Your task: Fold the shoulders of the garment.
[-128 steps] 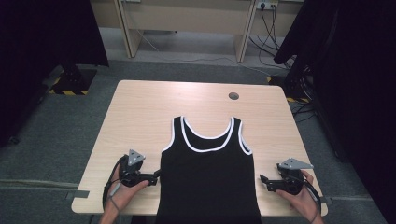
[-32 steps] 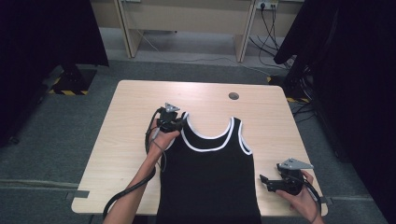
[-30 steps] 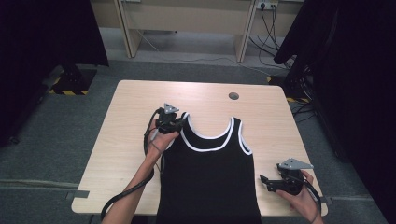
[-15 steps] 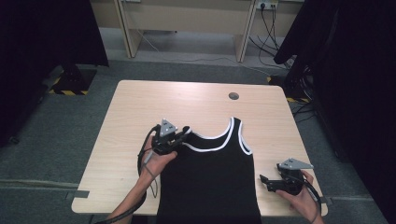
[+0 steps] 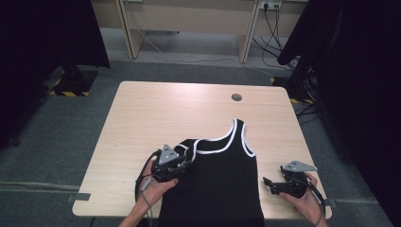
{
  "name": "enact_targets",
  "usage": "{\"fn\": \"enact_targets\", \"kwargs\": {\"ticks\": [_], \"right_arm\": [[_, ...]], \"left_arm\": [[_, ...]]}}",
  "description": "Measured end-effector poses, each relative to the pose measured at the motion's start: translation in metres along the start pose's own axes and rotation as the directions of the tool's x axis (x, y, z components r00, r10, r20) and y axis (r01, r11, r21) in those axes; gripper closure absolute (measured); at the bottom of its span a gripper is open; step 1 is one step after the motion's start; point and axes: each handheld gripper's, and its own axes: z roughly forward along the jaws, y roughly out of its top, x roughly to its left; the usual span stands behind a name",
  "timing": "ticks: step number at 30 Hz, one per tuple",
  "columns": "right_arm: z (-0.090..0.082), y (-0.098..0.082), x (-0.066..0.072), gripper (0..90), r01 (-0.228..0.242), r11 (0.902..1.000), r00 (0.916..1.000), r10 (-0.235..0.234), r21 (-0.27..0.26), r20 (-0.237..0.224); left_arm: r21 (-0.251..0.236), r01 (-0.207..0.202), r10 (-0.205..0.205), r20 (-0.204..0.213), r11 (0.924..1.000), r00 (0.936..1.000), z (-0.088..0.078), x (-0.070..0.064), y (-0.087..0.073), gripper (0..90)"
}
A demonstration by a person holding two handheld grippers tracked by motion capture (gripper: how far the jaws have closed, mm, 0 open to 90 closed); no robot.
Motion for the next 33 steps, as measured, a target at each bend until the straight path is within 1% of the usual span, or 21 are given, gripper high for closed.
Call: {"fn": "enact_targets", "kwargs": {"ticks": [2, 4, 8, 12, 15, 19, 21, 27, 29, 30, 33], "right_arm": [[0.000, 0.000, 0.000, 13.8, 0.000, 1.0000, 1.0000, 0.000, 0.000, 0.000], [0.000, 0.000, 0.000, 13.8, 0.002, 1.0000, 1.0000, -0.002, -0.001, 0.000], [0.000, 0.000, 0.000, 13.8, 0.000, 1.0000, 1.0000, 0.000, 0.000, 0.000], [0.000, 0.000, 0.000, 13.8, 0.002, 1.0000, 1.0000, -0.002, 0.000, 0.001], [0.000, 0.000, 0.000, 13.8, 0.001, 1.0000, 1.0000, -0.001, 0.000, 0.000], [0.000, 0.000, 0.000, 13.8, 0.000, 1.0000, 1.0000, 0.000, 0.000, -0.001], [0.000, 0.000, 0.000, 13.8, 0.000, 1.0000, 1.0000, 0.000, 0.000, 0.000], [0.000, 0.000, 0.000, 13.8, 0.000, 1.0000, 1.0000, 0.000, 0.000, 0.000], [0.000, 0.000, 0.000, 13.8, 0.000, 1.0000, 1.0000, 0.000, 0.000, 0.000], [0.000, 0.000, 0.000, 13.8, 0.000, 1.0000, 1.0000, 0.000, 0.000, 0.000], [0.000, 0.000, 0.000, 13.8, 0.000, 1.0000, 1.0000, 0.000, 0.000, 0.000]], "left_arm": [[-0.003, -0.012, 0.012, -0.010, 0.9999, 0.9999, -0.004, -0.002, 0.000, 60.9], [-0.006, -0.030, 0.030, -0.023, 0.9995, 0.9993, -0.006, -0.003, 0.001, 59.0], [0.004, -0.056, 0.056, -0.028, 0.9984, 0.9980, -0.001, -0.006, 0.004, 55.8], [0.033, -0.056, 0.057, -0.016, 0.9979, 0.9983, 0.010, -0.006, 0.003, 55.6], [0.045, -0.053, 0.053, -0.009, 0.9976, 0.9985, 0.016, -0.007, 0.001, 55.6], [0.071, -0.074, 0.076, -0.026, 0.9948, 0.9968, 0.022, -0.006, -0.004, 55.5], [0.082, -0.067, 0.069, -0.028, 0.9944, 0.9972, 0.023, -0.003, -0.008, 54.2], [0.102, -0.049, 0.053, -0.038, 0.9935, 0.9979, 0.014, 0.004, -0.022, 48.2], [0.109, -0.056, 0.062, -0.050, 0.9925, 0.9968, 0.010, 0.005, -0.025, 47.4], [0.109, -0.053, 0.060, -0.054, 0.9926, 0.9967, 0.009, 0.006, -0.027, 46.9], [0.128, -0.059, 0.066, -0.054, 0.9900, 0.9963, 0.003, 0.008, -0.032, 44.8]]}}
